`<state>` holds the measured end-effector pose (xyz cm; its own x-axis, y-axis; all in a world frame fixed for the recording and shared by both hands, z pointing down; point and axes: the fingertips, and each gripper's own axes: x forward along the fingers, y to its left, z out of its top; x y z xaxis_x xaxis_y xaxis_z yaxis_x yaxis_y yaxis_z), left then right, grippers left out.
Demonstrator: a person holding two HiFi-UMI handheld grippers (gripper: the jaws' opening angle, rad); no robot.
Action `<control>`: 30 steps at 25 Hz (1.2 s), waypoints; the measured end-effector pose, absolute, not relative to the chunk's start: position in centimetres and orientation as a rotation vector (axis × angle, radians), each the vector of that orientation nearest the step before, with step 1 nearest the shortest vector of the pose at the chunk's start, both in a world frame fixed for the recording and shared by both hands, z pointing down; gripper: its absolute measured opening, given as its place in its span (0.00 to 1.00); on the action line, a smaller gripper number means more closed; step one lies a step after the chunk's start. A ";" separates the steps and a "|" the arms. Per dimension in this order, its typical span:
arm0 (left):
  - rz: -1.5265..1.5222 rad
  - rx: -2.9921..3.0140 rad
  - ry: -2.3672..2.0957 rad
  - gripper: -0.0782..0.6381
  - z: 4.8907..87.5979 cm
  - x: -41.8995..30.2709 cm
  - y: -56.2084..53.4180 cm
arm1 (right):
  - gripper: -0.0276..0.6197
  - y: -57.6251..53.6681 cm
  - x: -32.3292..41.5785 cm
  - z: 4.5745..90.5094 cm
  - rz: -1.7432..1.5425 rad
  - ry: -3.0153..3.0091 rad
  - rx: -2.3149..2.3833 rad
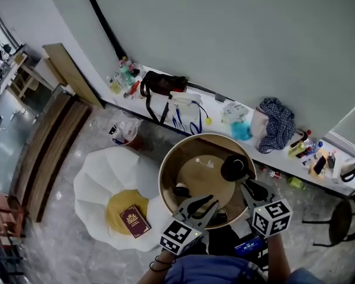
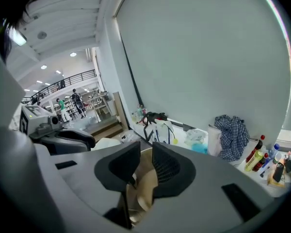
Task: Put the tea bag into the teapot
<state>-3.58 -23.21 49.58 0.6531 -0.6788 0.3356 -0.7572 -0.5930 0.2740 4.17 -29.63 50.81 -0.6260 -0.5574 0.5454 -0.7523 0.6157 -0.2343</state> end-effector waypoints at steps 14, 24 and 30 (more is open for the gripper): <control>0.280 2.594 -1.065 0.21 47.0 -6.8 -13.4 | 0.16 -17.8 2.3 47.2 0.611 -2.446 1.190; 0.233 2.562 -1.011 0.21 48.0 -7.4 -7.9 | 0.15 -11.4 1.5 45.9 0.576 -2.418 1.184; 0.197 2.572 -1.033 0.21 46.6 -6.3 -7.5 | 0.14 -9.9 2.3 45.0 0.573 -2.417 1.177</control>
<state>-6.32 -7.54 46.61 0.7230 -0.6405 0.2588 -0.6908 -0.6676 0.2776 2.35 -9.88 44.97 -0.5712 -0.6444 0.5084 -0.8041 0.5638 -0.1888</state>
